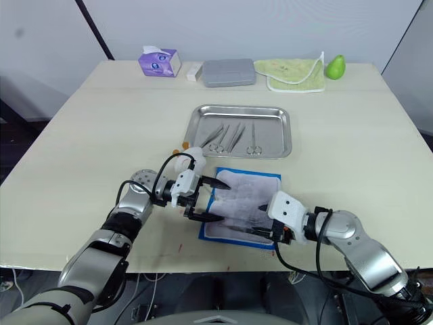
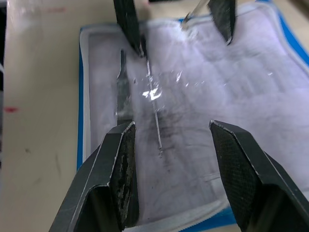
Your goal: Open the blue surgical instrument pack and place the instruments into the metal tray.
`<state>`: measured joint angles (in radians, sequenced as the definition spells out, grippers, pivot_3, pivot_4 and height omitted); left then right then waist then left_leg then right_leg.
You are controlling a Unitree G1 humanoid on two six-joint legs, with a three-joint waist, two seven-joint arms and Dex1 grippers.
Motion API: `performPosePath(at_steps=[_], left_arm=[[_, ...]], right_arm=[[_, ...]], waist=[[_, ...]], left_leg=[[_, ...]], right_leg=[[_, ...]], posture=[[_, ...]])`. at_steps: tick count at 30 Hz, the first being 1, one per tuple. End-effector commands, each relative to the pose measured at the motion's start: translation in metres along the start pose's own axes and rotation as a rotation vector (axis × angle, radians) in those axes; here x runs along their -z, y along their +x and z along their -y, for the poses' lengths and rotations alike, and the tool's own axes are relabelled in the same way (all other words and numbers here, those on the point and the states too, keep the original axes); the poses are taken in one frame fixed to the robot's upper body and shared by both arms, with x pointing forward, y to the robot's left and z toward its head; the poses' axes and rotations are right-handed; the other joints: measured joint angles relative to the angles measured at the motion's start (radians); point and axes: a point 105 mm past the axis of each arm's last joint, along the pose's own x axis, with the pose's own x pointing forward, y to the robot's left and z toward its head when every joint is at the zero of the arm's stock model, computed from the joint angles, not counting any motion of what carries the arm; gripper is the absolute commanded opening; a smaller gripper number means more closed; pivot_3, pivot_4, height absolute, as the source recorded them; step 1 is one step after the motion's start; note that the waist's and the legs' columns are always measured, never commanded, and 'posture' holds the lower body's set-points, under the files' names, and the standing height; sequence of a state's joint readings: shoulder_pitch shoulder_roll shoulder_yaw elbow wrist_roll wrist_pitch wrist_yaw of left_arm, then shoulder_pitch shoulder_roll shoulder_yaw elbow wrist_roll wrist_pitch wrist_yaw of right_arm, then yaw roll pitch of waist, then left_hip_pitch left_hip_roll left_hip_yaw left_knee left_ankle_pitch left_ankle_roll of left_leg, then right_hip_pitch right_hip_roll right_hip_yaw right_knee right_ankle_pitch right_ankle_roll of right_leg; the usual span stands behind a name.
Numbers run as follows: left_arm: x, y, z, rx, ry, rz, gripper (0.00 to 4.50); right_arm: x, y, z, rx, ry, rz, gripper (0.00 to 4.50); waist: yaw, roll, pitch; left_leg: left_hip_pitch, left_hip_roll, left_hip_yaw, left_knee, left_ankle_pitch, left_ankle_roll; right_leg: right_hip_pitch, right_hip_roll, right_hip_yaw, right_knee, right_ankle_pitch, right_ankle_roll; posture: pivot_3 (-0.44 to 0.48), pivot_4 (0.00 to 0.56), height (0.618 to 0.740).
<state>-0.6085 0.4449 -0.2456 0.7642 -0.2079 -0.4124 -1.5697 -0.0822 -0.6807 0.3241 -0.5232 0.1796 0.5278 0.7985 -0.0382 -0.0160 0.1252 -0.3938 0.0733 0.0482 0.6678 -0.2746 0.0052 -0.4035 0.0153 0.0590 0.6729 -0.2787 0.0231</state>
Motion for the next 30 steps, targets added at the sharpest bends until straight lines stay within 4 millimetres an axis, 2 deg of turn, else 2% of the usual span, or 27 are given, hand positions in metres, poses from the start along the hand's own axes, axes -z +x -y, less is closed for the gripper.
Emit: performPosePath(at_steps=[1,17,26,30], left_arm=[[0.024,0.001,0.024,0.093,-0.096,-0.079,4.50],[0.025,0.001,0.025,0.090,-0.102,-0.080,4.50],[0.024,0.001,0.024,0.087,-0.102,-0.077,4.50],[0.024,0.002,0.025,0.087,-0.102,-0.075,4.50]], right_arm=[[-0.005,0.005,0.003,0.013,-0.034,0.024,2.57],[0.018,0.022,-0.001,-0.007,-0.018,-0.009,2.57],[0.031,0.027,-0.012,-0.055,-0.017,-0.064,2.57],[0.041,0.028,-0.015,-0.068,0.038,-0.104,1.62]], waist=[[-0.001,0.000,0.000],[-0.001,-0.001,-0.001],[-0.001,-0.002,-0.002],[-0.002,-0.004,-0.003]], left_leg=[[0.000,0.000,0.000,0.000,0.000,0.000],[0.002,0.000,0.001,0.000,0.000,0.000],[0.005,0.000,0.002,0.000,0.000,0.000],[0.006,0.000,0.002,0.000,0.000,0.000]], right_leg=[[0.000,0.000,0.000,0.000,0.000,0.000],[0.000,0.001,0.001,0.002,0.000,0.000],[0.000,0.001,0.004,0.004,0.000,-0.001],[0.001,0.002,0.006,0.005,-0.001,-0.001]], posture=[[0.000,0.150,0.740],[0.000,0.150,0.740],[0.000,0.150,0.740],[0.000,0.150,0.740]])
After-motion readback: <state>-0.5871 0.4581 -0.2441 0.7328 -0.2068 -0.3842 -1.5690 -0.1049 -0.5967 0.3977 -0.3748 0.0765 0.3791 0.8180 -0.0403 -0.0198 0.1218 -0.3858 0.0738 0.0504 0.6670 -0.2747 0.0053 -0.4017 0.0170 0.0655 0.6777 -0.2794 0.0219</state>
